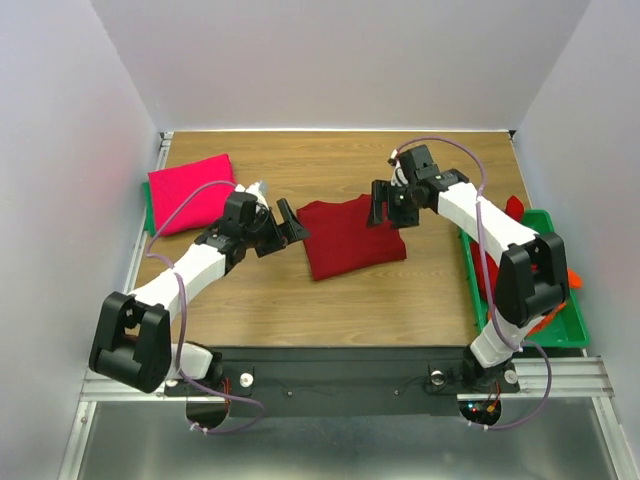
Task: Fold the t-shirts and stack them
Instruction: Fold the tshirt, then neatly place the folded tshirt to the corner
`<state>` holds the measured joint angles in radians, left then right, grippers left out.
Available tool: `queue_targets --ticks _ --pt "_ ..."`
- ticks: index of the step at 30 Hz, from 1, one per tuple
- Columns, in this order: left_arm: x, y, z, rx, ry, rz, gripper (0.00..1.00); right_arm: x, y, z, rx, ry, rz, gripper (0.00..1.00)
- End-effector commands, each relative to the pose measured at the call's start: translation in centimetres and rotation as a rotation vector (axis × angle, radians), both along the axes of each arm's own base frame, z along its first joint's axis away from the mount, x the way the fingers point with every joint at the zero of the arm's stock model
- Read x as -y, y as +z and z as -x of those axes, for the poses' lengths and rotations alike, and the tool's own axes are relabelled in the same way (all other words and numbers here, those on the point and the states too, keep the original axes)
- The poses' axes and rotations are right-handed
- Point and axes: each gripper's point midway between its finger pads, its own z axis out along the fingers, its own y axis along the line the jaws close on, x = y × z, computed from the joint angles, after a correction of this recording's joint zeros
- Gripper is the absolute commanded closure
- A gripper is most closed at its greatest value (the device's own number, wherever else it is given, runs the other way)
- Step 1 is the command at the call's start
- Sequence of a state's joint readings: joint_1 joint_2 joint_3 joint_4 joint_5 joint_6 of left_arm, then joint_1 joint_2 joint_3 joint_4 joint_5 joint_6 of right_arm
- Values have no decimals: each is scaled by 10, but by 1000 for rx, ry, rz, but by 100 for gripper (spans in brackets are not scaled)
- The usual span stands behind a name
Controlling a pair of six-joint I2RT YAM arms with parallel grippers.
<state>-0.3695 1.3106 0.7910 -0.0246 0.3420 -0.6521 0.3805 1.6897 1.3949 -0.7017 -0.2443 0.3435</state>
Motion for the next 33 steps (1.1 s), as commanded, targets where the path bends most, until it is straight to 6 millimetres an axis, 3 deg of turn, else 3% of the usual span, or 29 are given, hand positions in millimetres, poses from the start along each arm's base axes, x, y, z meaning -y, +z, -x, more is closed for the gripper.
queue_targets --ticks 1,2,12,17,23,29,33 --pt "14 19 -5 98 -15 115 2 -14 3 -3 40 51 -61 24" --pt "14 9 -1 81 -16 113 1 -12 -5 -4 28 46 -42 24" --pt "20 -15 5 74 -2 173 1 6 -70 -5 -72 10 90 22" --pt "26 -35 4 49 -10 166 1 8 -92 0 -131 -9 111 22" --pt "28 -44 -2 58 8 192 1 12 -106 9 -172 -21 127 22" --pt "34 -53 -8 77 -1 223 2 15 -106 13 -175 -21 131 22" --pt "39 -69 -9 55 -18 241 2 14 -104 14 -172 -21 127 22"
